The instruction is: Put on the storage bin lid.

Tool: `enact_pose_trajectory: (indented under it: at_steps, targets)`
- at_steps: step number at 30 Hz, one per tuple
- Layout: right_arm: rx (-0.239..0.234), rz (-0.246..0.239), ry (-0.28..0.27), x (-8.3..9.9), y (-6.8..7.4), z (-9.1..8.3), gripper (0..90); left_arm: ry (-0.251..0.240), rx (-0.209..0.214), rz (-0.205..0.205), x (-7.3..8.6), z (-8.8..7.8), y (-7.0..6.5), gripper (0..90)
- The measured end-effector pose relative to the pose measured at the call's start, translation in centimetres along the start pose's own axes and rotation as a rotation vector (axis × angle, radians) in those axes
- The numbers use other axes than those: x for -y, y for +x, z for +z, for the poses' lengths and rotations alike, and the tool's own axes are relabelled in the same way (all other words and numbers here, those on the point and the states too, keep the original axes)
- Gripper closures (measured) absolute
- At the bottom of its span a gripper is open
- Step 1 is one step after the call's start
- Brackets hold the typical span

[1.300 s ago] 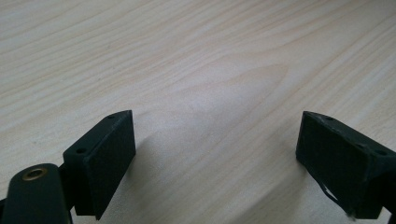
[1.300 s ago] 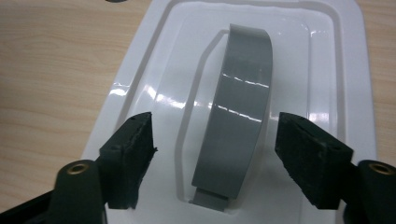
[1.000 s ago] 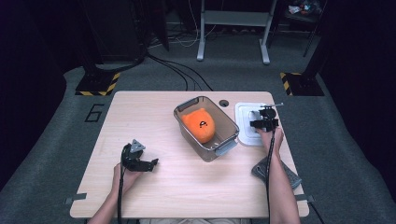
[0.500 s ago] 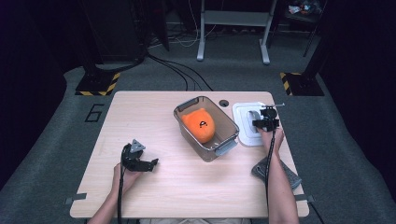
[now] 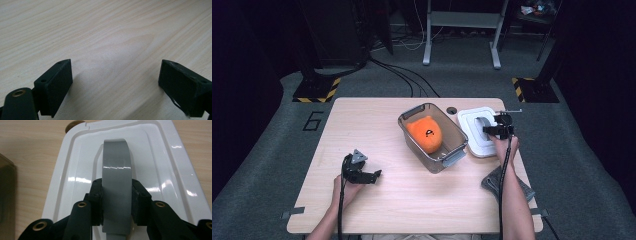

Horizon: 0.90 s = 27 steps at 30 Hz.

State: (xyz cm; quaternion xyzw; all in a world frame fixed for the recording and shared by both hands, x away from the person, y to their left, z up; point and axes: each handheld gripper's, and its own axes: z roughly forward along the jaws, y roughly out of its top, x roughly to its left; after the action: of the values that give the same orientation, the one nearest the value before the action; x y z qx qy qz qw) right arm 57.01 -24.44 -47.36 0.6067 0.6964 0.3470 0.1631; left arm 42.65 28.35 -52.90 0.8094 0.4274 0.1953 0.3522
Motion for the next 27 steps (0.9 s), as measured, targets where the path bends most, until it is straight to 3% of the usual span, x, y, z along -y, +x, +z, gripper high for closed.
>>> enact_pose_trajectory:
  at_steps: [19, 27]
  targets:
    - [-0.040, -0.040, -0.076, -2.1, 0.8, -4.8, 66.4, 0.000, 0.000, 0.000, 0.0, 0.0, 0.0, 11.7]
    - [-0.042, -0.053, -0.076, -3.2, 1.3, -6.8, 66.4, 0.000, 0.000, 0.001, 0.0, 0.0, 0.0, 11.8]
